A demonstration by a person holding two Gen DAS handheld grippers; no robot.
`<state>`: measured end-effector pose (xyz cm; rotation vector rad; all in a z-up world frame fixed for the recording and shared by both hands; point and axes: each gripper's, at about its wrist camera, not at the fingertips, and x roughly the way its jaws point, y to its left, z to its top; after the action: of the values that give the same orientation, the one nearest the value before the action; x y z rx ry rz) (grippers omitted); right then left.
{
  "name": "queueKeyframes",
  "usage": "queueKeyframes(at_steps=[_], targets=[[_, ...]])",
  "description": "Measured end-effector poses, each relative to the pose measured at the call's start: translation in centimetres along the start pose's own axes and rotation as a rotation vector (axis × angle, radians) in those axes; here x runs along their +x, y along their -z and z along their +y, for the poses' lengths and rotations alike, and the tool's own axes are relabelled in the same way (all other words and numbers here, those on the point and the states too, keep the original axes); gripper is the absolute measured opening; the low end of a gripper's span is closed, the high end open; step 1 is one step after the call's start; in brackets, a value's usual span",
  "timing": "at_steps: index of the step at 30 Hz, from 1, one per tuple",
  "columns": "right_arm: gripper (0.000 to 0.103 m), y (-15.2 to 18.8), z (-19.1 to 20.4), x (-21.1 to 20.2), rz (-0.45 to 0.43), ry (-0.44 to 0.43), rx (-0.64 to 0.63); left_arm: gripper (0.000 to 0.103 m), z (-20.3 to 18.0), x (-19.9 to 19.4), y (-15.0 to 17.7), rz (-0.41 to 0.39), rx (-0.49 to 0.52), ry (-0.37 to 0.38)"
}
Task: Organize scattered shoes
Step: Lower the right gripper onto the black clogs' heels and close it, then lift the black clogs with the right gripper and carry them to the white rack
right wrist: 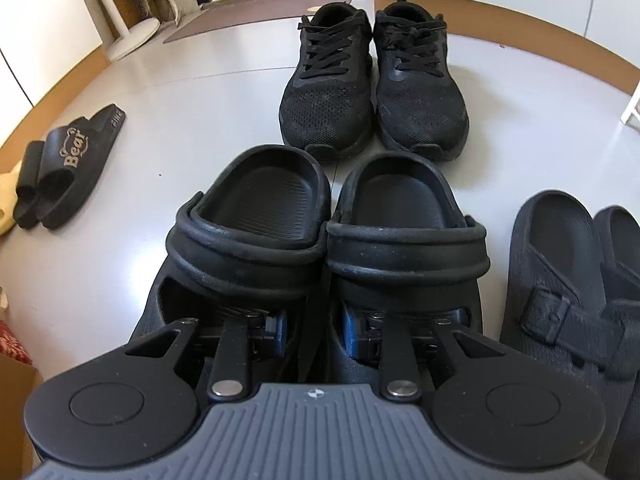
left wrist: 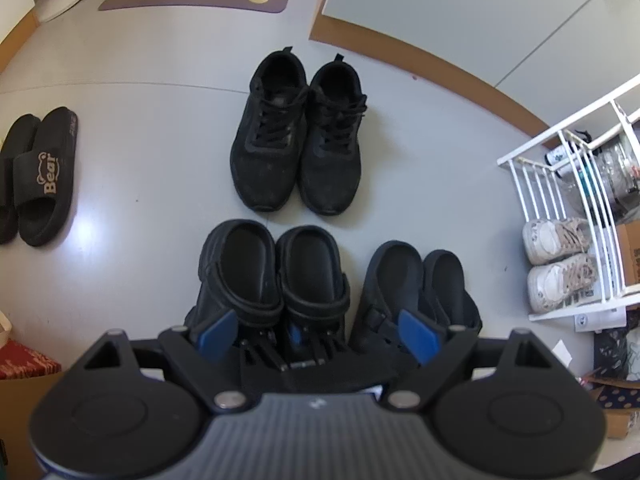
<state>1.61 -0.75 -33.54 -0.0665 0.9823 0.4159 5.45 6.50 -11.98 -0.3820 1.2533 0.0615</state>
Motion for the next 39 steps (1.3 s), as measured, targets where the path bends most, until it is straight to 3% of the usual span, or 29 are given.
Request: queueKeyframes(at_steps=[9,20,28,39], targets=[[0.029,-0.4,-0.4,-3.9,-0.139,-0.007,0.0,0.09,0.1,-1.4,-0.2,-0.044,-0.007,0.006],[0.028,-2.9,-2.6,-10.3,-0.277,0.032,0.052,0.09,-2.7,-3.4,0.4,-0.082,0.036,0.079],[0.028,-3.2,-5.6,-13.9,-0.328,0.091,0.076,0.09,-6.0,-5.9,1.0,-0.122,0.083,0.144],[0.028,-3.2,-11.0,-17.9,-0.379,0.2,0.096,0.09,-9.9,-6.5,2.6,-0.102,0.17,0.232]])
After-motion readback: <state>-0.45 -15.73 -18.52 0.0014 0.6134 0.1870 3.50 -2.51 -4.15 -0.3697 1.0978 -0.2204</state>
